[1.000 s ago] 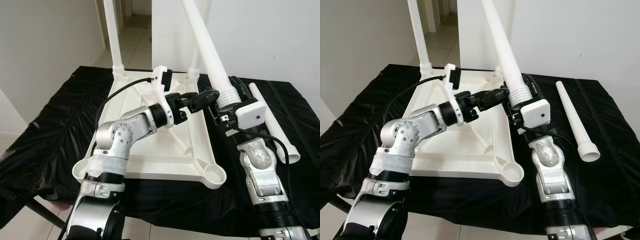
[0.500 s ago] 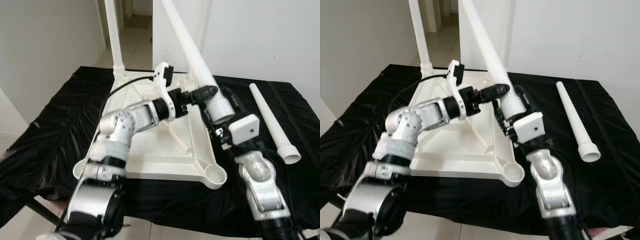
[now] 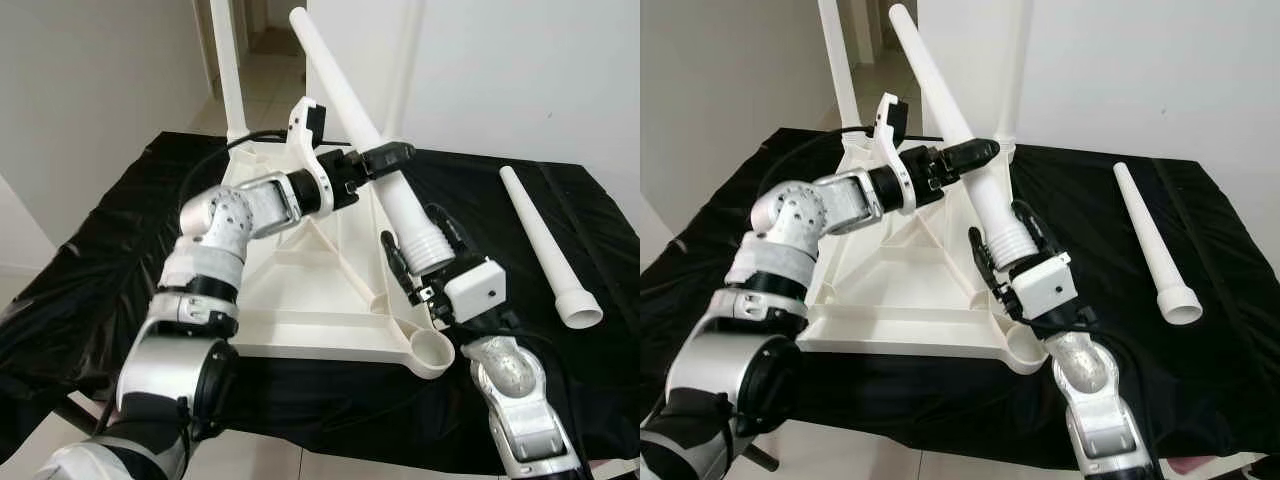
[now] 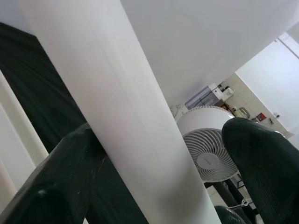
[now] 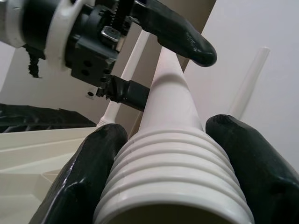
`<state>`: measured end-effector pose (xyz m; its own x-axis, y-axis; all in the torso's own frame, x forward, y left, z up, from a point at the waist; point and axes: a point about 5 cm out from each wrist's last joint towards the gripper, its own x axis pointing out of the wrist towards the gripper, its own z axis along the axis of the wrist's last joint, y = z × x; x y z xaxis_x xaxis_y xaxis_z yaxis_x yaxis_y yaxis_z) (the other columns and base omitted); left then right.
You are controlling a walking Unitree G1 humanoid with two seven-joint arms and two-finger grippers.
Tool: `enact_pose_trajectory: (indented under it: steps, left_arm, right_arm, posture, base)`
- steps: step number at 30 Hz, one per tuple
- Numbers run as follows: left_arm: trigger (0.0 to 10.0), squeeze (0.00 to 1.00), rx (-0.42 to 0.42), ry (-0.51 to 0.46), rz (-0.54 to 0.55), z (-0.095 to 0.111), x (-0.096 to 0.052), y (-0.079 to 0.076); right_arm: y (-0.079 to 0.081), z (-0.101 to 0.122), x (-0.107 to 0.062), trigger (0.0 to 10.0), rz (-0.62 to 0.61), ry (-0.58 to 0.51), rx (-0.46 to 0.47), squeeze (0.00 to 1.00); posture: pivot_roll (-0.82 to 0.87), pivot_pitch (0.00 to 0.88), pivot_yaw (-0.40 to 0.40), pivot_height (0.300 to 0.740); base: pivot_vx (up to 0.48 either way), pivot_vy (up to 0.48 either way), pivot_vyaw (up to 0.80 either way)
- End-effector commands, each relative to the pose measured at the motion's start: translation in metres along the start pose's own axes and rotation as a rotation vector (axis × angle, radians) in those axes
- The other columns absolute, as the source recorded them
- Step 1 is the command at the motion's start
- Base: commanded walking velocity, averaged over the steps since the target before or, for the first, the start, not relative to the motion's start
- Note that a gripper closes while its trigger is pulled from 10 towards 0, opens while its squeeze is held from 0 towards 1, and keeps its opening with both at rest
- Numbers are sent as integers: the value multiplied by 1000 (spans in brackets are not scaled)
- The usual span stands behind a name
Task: Building children table
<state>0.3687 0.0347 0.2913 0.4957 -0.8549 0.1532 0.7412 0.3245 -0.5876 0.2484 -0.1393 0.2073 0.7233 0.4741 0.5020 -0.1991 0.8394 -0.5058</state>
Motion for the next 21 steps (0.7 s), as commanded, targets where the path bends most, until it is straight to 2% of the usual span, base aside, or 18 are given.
enact_pose_trajectory:
  steps: [1, 10, 11, 13, 14, 21]
  left_arm:
    - [10000, 0, 10, -19, -41, 8, 1, -4]
    - [10000, 0, -40, 16, 36, 9, 1, 7]
    - [4941, 0, -57, 31, 32, 7, 2, 6]
    - [4941, 0, -57, 31, 32, 7, 2, 6]
    - [0, 0, -91, 48, 25, 6, 3, 5]
    - [0, 0, -138, 46, 28, 11, 3, 6]
  right_arm:
    - [7, 1, -2, 10000, 42, 10, 1, 0]
    - [13, -2, -8, 10000, 62, 35, 0, 0]
    - [12, -3, -9, 10000, 61, 39, -5, 0]
    - [12, -3, -9, 10000, 61, 39, -5, 0]
    - [12, -4, -10, 10000, 60, 47, -10, 0]
    - [13, -5, -10, 10000, 64, 52, -17, 0]
  posture:
    - [-56, 45, 42, 740]
    - [-55, 45, 48, 740]
    - [-54, 46, 50, 740]
    - [-54, 46, 50, 740]
    - [-52, 46, 50, 740]
    - [-50, 46, 54, 740]
  base:
    - [0, 0, 0]
    - [0, 0, 0]
    - [0, 0, 0]
    - [0, 0, 0]
    - [0, 0, 0]
    - [0, 0, 0]
